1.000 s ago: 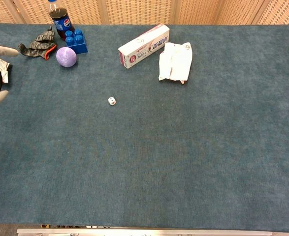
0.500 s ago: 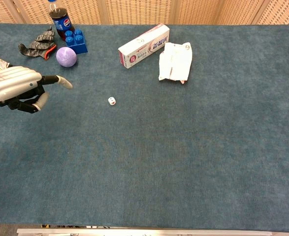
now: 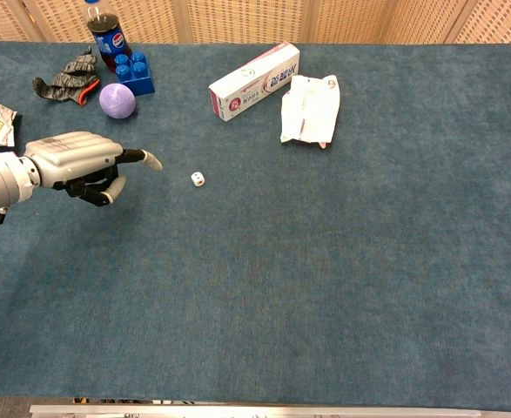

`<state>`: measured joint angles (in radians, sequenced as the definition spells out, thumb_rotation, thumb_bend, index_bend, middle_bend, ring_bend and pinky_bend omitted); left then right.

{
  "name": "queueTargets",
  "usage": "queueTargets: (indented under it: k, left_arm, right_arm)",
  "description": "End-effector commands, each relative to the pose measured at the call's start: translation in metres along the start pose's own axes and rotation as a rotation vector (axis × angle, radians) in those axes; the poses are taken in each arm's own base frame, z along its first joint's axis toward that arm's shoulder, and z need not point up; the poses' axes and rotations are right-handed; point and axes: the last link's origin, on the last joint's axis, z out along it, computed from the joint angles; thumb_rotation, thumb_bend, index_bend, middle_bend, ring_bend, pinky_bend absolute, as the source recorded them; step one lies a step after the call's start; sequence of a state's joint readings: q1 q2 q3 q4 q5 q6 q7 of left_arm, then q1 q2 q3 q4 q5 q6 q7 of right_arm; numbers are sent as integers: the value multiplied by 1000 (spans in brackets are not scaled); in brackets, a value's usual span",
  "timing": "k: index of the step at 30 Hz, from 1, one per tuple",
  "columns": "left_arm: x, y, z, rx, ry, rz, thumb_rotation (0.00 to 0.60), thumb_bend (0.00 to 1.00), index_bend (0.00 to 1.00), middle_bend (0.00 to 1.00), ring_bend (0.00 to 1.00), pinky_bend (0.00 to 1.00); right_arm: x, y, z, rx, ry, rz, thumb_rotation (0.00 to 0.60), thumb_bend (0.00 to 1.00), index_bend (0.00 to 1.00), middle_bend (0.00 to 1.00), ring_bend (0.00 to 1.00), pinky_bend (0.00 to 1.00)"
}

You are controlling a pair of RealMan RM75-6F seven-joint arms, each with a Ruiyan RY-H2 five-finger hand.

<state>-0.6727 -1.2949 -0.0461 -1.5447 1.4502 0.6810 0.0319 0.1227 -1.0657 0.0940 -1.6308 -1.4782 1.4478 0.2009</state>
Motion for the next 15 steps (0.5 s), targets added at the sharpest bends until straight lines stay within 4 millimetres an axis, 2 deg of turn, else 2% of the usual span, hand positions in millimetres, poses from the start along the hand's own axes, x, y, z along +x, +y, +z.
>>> queueTargets:
  k: [1, 15]
  left_arm:
    - [-3, 7, 4, -11, -5, 0, 538, 726, 176, 915, 929, 904]
    - [-8, 15, 29, 11, -40, -11, 540, 726, 176, 917, 931, 904]
  right_arm:
    - [-1, 2, -1, -5, -4, 2, 600, 345, 294, 365, 313, 347]
    - [-1, 9, -3, -14, -5, 16, 600, 345, 294, 365, 313, 347]
